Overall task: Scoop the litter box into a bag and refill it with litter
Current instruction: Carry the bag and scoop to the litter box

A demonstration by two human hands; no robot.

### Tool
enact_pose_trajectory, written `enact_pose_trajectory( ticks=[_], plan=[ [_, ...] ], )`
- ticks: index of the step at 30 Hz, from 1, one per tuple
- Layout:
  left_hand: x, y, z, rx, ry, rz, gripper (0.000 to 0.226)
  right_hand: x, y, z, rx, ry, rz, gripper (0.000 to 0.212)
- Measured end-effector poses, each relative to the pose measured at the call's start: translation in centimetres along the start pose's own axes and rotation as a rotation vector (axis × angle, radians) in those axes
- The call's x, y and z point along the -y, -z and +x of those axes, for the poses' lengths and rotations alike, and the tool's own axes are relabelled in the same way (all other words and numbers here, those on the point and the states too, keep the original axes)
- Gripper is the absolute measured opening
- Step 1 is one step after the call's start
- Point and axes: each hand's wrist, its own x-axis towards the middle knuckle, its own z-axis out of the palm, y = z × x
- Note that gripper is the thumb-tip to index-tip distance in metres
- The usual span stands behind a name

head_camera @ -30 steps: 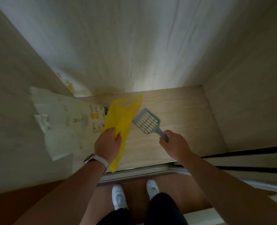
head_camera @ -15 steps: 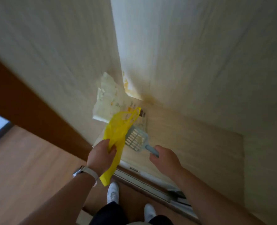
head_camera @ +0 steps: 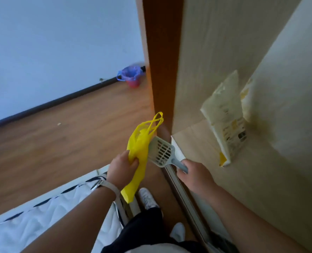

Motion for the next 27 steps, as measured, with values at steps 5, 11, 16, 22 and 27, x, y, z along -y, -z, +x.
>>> enact_pose_trajectory(
  ticks=[5, 11, 16, 22, 27],
  plan=[
    [5.3, 3.4, 1.9, -0.125, 0.198, -0.095, 0.024, 5.9, -1.2, 5.4, 0.081, 0.144, -0.049, 0.027],
    [11.3, 7.5, 6.1, -0.219, 0.327, -0.171, 0.029, 14.1, -3.1, 12.9, 0.169, 0.259, -0.159, 0.024],
    [16.6, 11.7, 10.1, -0.253, 0.381, -0.208, 0.016, 21.5, -4.0, 18.6, 0.198, 0.331, -0.237, 0.021],
    [19.5, 17.5, 11.4, -0.385, 0.454, -0.228, 0.020, 29.3, -4.7, 22.0, 0.241, 0.415, -0.289, 0.020],
    [22.8, 21.4, 10.5, -0.516, 0.521, -0.246, 0.021, 35.7, -6.1, 24.6, 0.229, 0.513, -0.369, 0.022]
  ],
)
